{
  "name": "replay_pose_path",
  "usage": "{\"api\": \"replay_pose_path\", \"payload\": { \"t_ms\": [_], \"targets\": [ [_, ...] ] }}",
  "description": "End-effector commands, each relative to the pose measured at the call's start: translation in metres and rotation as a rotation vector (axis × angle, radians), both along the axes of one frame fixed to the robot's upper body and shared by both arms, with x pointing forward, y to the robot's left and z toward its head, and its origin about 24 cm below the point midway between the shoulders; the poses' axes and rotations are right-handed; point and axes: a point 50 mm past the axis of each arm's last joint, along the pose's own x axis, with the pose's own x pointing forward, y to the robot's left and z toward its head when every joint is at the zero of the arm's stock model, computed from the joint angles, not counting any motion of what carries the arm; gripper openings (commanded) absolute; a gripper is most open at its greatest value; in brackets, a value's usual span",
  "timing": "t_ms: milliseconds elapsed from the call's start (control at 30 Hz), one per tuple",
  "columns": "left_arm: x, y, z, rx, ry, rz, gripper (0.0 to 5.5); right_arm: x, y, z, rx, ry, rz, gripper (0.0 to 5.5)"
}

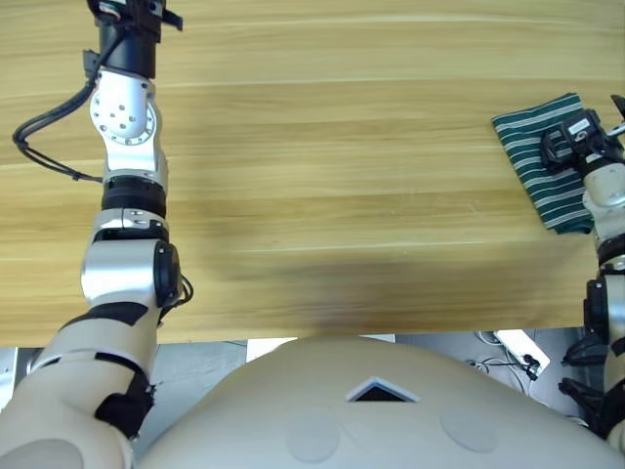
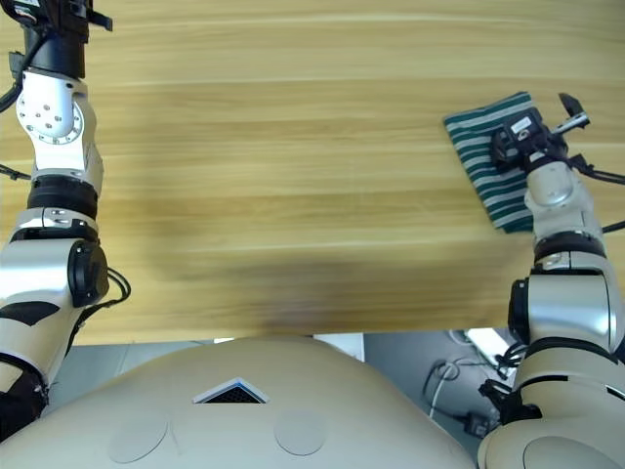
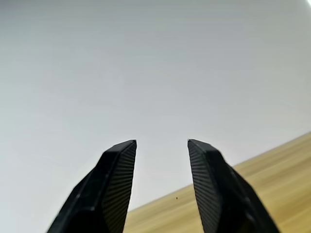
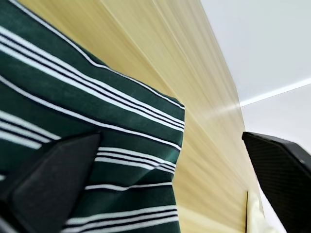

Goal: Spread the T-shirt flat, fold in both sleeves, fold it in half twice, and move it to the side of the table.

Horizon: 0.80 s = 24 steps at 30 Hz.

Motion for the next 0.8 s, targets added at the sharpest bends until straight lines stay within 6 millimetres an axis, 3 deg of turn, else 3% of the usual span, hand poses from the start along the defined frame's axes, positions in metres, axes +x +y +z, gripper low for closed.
{"api": "replay_pose_path", "payload": {
  "t_ms": [33, 133, 233, 333, 433, 533, 600, 667, 800],
  "targets": [
    [-0.003, 0.002, -0.011, 0.003, 0.03, 0.014, 1.96, 0.002, 0.011, -0.008, 0.098, -0.023, 0.002, 5.36],
    [-0.003, 0.004, -0.015, -0.012, 0.042, 0.028, 1.96, 0.017, 0.013, 0.014, 0.208, -0.197, -0.06, 5.36],
    [-0.005, 0.007, -0.024, -0.037, 0.074, 0.049, 1.96, 0.036, 0.015, 0.055, 0.384, -0.512, -0.136, 5.36],
    [-0.005, 0.011, -0.031, -0.105, 0.108, 0.068, 1.96, 0.052, 0.054, 0.098, 0.586, -0.797, 0.083, 5.36],
    [0.0, 0.012, -0.04, -0.244, 0.177, 0.073, 1.96, 0.056, 0.125, 0.118, 0.74, -0.892, 0.383, 5.36],
    [0.005, 0.005, -0.058, -0.391, 0.306, 0.057, 1.96, 0.067, 0.208, 0.08, 0.745, -0.684, 0.581, 5.36],
    [0.007, -0.003, -0.072, -0.46, 0.402, 0.048, 1.96, 0.07, 0.247, 0.045, 0.715, -0.52, 0.609, 5.36],
    [0.006, -0.008, -0.084, -0.514, 0.482, 0.052, 1.96, 0.069, 0.26, 0.016, 0.691, -0.4, 0.544, 5.36],
    [0.003, -0.007, -0.098, -0.586, 0.569, 0.093, 1.96, 0.069, 0.241, -0.011, 0.725, -0.307, 0.333, 5.36]
  ]
}}
